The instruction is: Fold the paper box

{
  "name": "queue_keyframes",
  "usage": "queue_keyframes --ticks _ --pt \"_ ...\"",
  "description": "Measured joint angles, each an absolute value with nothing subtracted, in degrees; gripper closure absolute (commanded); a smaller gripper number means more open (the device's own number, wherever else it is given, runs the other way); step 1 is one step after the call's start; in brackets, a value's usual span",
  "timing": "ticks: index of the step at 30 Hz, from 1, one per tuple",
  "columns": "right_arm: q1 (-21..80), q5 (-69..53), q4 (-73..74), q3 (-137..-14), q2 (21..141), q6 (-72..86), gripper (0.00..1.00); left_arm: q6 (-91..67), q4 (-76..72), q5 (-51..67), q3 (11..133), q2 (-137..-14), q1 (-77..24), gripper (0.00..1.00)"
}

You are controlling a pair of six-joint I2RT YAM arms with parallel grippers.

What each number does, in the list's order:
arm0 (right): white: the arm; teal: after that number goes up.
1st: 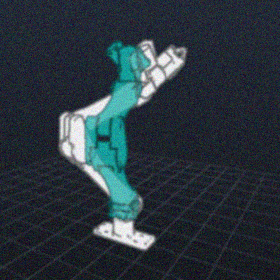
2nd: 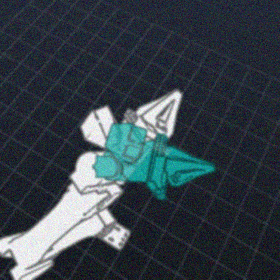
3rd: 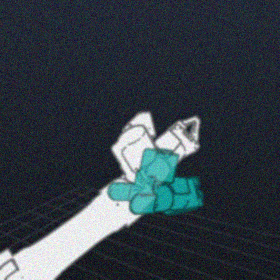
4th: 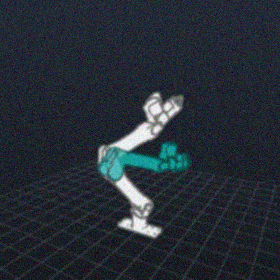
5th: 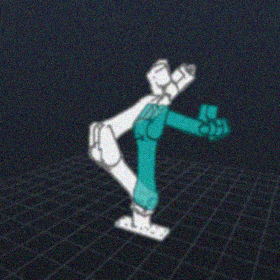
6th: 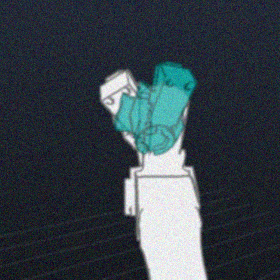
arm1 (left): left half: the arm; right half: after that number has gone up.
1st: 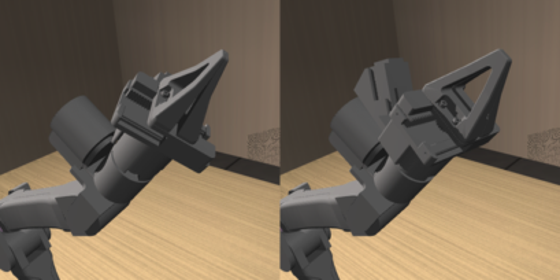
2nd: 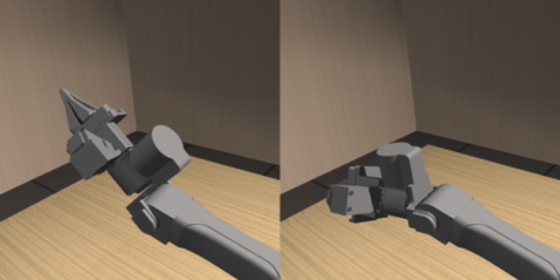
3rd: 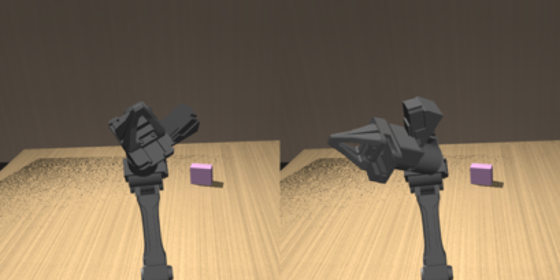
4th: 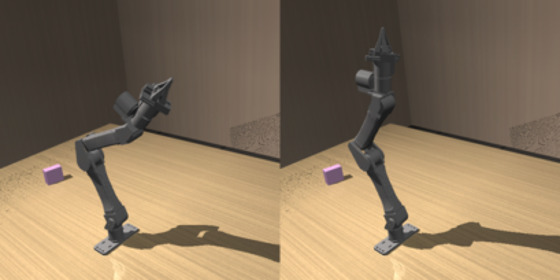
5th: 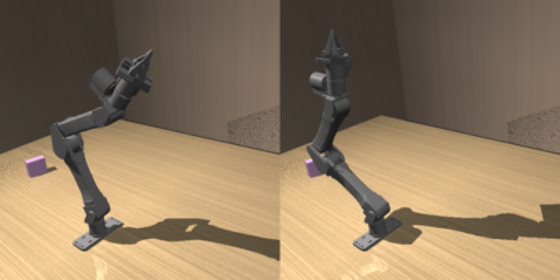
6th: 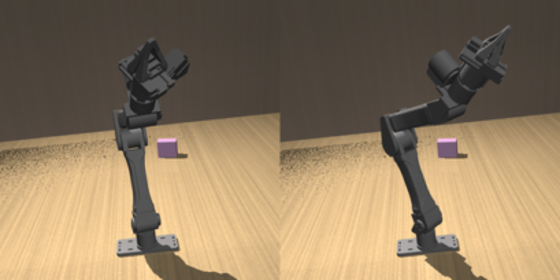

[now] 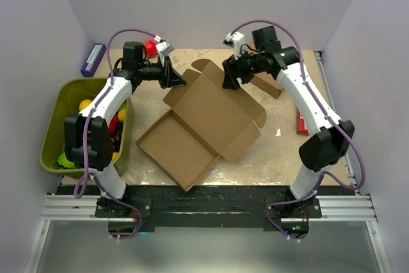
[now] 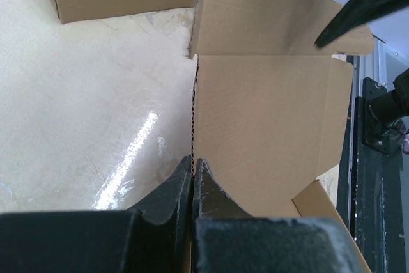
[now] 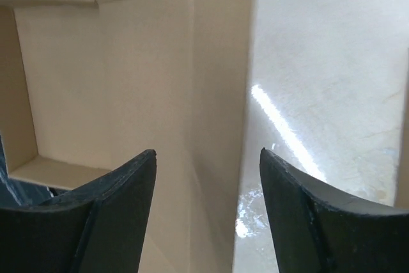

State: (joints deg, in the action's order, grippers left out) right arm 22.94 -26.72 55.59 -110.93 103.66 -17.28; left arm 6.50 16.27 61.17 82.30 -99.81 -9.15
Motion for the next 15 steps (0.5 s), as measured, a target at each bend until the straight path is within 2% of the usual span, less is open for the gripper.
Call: queue_keyframes --ticks 3,4,5,9,15 --pt "18.4 -29.3 48.2 -105.5 97.9 -12.8 0.25 3.4 12.0 61.6 79.7 -99.0 -8.1 1.0" --pt "16.1 -30.4 44.5 -102.9 95.4 -10.9 0.11 2.3 10.7 61.8 79.1 -98.7 -7.6 1.0" --pt "13.4 -31.6 40.8 -100.1 93.0 -8.3 0.02 1.4 9.4 61.8 78.6 -98.4 -7.0 1.0" --pt "3.9 -34.5 25.1 -86.1 83.2 2.4 0.01 -2.0 3.9 61.2 76.3 -96.2 -5.4 1.0" --pt "-0.8 -41.3 8.3 -71.1 77.0 15.9 0.01 -5.6 -2.9 59.1 74.4 -93.5 -4.5 1.0"
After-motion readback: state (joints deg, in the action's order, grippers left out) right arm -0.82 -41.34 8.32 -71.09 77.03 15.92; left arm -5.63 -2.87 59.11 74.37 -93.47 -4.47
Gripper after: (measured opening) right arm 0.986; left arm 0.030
